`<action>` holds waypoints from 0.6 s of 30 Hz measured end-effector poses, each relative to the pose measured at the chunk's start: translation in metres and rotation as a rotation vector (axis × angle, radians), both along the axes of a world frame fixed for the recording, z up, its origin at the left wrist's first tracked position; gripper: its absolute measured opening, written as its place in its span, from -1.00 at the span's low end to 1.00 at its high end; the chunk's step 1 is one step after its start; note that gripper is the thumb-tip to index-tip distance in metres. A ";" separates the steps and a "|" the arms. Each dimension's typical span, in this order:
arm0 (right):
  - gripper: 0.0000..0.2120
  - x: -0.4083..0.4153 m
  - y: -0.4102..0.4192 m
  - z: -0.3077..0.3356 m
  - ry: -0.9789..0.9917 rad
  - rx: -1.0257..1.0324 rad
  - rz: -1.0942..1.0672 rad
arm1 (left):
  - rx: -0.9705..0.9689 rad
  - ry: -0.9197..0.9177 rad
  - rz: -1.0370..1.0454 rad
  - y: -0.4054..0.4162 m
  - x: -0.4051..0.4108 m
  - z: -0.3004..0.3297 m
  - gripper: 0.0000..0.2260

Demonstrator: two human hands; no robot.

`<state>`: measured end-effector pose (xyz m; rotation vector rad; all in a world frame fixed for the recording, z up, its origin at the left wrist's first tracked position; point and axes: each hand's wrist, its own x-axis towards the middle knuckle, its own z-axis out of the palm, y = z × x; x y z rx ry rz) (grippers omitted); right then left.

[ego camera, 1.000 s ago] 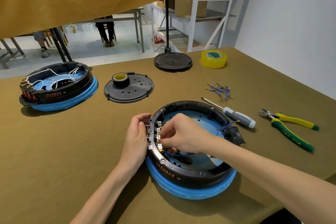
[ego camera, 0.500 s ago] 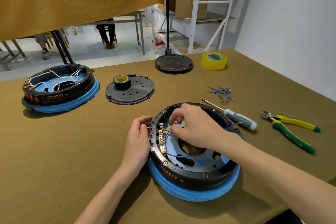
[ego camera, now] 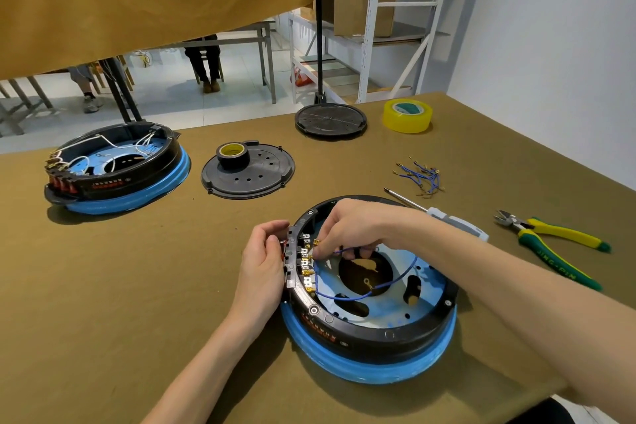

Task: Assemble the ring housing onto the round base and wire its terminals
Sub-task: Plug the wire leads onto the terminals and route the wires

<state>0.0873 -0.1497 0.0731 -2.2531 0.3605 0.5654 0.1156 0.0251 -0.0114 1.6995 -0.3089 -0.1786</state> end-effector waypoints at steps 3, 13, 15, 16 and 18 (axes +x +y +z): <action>-0.86 0.000 0.001 0.003 0.057 0.027 0.031 | -0.002 -0.004 0.002 0.000 0.000 0.000 -0.73; -0.93 -0.002 0.000 0.007 0.105 0.105 0.072 | -0.003 -0.036 -0.020 0.001 -0.001 0.001 -0.75; -0.90 -0.001 -0.001 0.008 0.107 0.101 0.089 | 0.001 -0.045 -0.021 0.001 -0.001 0.002 -0.75; -0.88 -0.001 -0.001 0.008 0.108 0.095 0.099 | 0.004 -0.046 -0.020 0.002 -0.001 0.001 -0.75; -0.87 -0.001 0.000 0.009 0.109 0.082 0.115 | 0.005 -0.045 -0.017 0.002 0.000 0.000 -0.75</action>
